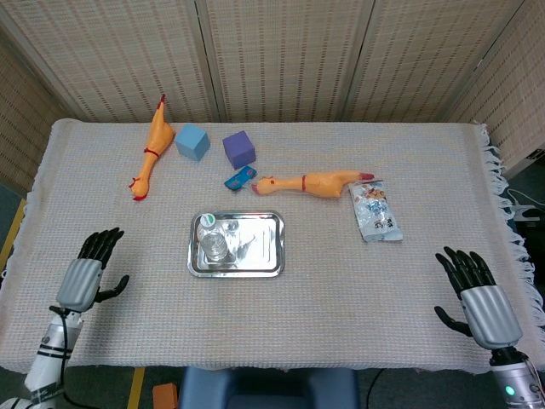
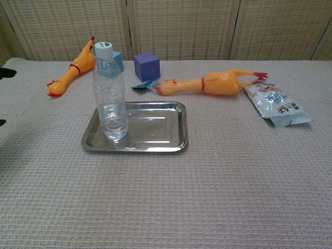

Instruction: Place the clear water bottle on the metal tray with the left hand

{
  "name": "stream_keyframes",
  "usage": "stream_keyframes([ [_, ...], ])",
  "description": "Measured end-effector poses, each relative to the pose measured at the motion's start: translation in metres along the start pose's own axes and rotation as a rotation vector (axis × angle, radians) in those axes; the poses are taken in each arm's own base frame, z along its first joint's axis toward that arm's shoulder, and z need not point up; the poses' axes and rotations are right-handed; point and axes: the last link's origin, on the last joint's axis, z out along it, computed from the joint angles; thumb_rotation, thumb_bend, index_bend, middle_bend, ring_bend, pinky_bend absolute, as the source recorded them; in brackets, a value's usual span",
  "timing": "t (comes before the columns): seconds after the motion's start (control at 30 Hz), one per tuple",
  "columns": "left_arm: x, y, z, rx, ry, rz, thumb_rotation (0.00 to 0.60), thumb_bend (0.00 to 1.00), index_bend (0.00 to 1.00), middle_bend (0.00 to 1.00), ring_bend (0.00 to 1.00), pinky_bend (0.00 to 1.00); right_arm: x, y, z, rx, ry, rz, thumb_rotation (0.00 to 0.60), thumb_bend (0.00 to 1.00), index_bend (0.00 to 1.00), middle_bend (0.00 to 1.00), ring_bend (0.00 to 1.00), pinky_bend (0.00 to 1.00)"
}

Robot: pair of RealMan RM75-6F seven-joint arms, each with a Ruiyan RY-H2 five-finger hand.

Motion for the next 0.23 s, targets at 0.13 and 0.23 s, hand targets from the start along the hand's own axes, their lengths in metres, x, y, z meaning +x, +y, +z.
stream_keyframes([
  [0.13, 0.018, -0.009, -0.044, 0.038, 0.026, 0.091, 0.6, 0.37, 0.0, 0.0, 0.0, 0.0, -0.003, -0.001, 0.001, -0.009, -0.005, -0.009, 0.6, 0.18, 0.0, 0.0, 0.0, 0.0],
  [0.23, 0.026, -0.007, -0.055, 0.033, 0.023, 0.111, 0.6, 0.37, 0.0, 0.0, 0.0, 0.0, -0.003, -0.002, 0.001, -0.012, -0.008, -0.01, 0.6, 0.18, 0.0, 0.0, 0.0, 0.0],
])
